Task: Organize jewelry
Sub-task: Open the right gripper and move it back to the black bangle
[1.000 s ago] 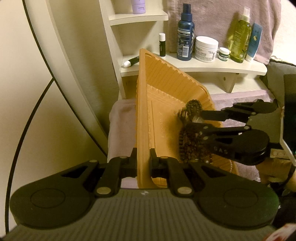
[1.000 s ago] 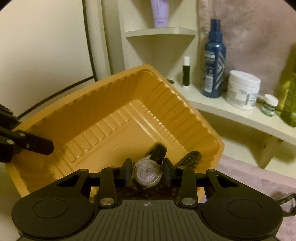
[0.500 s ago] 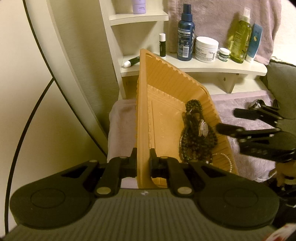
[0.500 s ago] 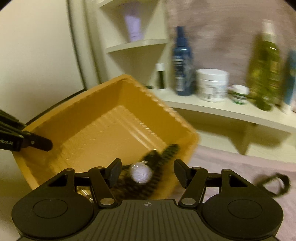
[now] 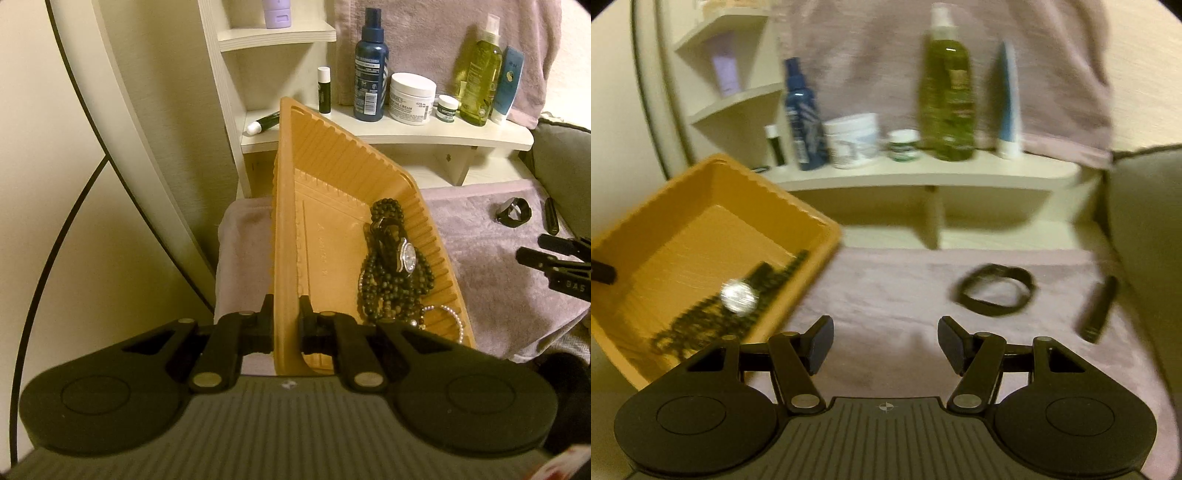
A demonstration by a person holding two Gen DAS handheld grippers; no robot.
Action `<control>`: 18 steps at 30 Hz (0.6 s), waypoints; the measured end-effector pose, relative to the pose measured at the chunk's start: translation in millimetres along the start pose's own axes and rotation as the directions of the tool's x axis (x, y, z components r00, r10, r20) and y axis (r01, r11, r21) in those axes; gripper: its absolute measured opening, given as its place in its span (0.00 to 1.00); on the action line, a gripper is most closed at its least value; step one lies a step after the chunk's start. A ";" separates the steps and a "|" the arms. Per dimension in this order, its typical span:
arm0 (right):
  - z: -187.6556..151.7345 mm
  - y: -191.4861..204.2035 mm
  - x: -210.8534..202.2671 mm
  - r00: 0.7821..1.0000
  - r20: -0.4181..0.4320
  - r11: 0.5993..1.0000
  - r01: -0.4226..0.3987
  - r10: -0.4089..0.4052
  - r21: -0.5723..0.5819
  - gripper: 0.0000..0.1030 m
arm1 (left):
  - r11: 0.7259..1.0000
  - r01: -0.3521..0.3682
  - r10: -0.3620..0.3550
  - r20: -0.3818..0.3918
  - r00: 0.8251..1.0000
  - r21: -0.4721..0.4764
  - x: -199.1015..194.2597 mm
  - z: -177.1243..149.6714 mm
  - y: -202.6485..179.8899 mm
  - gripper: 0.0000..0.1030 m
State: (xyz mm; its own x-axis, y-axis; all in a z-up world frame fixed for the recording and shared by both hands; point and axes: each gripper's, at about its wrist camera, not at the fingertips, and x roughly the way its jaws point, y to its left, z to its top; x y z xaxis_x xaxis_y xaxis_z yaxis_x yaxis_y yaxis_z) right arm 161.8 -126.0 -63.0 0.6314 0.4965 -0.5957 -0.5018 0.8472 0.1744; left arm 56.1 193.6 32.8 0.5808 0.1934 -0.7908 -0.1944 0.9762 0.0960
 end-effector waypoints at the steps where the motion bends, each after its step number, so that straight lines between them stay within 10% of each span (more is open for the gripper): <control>1: -1.1 -3.7 0.4 1.000 -0.004 1.000 0.016 -0.016 0.002 0.61 | 1.000 0.000 0.000 0.000 1.000 0.001 -0.2 0.1 -0.3 0.10; 18: 4.1 -41.8 2.0 0.991 0.006 0.991 0.131 -0.131 -0.031 0.61 | 1.000 -0.002 0.002 -0.003 1.000 0.004 -0.5 0.7 -1.2 0.10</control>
State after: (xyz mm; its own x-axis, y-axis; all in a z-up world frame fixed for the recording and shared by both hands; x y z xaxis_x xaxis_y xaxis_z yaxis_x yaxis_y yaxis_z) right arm 186.4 -159.6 -68.3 0.6952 0.3828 -0.6084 -0.4329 0.8987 0.0708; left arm 56.6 192.4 33.6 0.5780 0.1951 -0.7924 -0.1924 0.9762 0.1001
